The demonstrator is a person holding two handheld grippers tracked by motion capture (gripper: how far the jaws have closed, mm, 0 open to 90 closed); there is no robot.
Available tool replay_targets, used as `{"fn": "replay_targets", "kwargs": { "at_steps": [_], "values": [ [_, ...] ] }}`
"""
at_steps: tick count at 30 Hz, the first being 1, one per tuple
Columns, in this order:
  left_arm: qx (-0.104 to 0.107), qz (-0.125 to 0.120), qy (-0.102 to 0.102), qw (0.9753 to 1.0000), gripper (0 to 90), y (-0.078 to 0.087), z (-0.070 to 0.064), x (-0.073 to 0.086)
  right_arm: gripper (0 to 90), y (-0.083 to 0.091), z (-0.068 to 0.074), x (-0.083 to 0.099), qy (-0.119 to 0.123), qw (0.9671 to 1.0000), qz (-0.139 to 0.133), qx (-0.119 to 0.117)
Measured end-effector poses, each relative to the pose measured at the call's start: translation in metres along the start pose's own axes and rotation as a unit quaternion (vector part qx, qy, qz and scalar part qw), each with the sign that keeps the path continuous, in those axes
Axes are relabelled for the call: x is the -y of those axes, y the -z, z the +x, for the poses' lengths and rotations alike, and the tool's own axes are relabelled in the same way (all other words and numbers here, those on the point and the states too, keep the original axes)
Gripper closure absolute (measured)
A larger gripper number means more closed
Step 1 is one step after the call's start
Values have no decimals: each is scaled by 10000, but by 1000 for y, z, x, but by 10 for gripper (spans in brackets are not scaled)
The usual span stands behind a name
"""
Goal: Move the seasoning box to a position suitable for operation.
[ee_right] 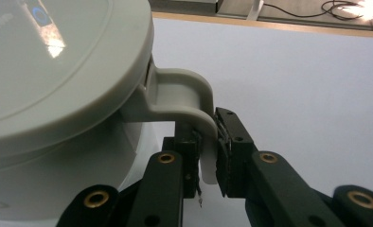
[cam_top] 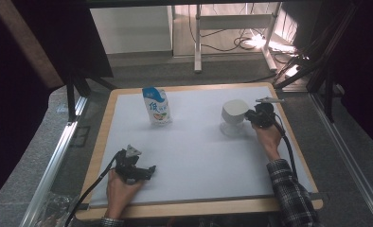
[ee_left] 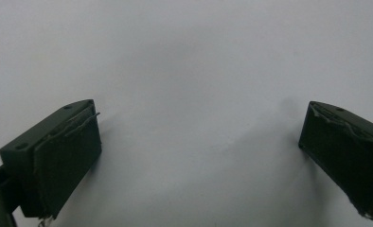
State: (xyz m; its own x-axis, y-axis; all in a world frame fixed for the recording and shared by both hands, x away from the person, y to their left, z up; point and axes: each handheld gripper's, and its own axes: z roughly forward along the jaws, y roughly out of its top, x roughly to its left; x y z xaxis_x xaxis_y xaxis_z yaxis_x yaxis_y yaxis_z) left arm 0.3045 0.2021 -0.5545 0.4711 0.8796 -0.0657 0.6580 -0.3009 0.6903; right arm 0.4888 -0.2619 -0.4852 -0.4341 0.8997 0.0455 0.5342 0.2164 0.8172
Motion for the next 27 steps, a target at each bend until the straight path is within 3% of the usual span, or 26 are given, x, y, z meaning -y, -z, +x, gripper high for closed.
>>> {"fn": "replay_targets", "kwargs": {
  "at_steps": [4, 9, 27],
  "values": [
    [-1, 2, -2, 10000, 0, 0, 0, 0, 801, 9, 9, 0, 115, 9999, -21, -39],
    [-1, 3, -4, 10000, 0, 0, 0, 0, 801, 20, 19, 4, 76, 9998, -77, -186],
    [-2, 6, -5, 10000, 0, 0, 0, 0, 798, 52, 45, 33, 167, 9995, 7, -259]
  ]
}}
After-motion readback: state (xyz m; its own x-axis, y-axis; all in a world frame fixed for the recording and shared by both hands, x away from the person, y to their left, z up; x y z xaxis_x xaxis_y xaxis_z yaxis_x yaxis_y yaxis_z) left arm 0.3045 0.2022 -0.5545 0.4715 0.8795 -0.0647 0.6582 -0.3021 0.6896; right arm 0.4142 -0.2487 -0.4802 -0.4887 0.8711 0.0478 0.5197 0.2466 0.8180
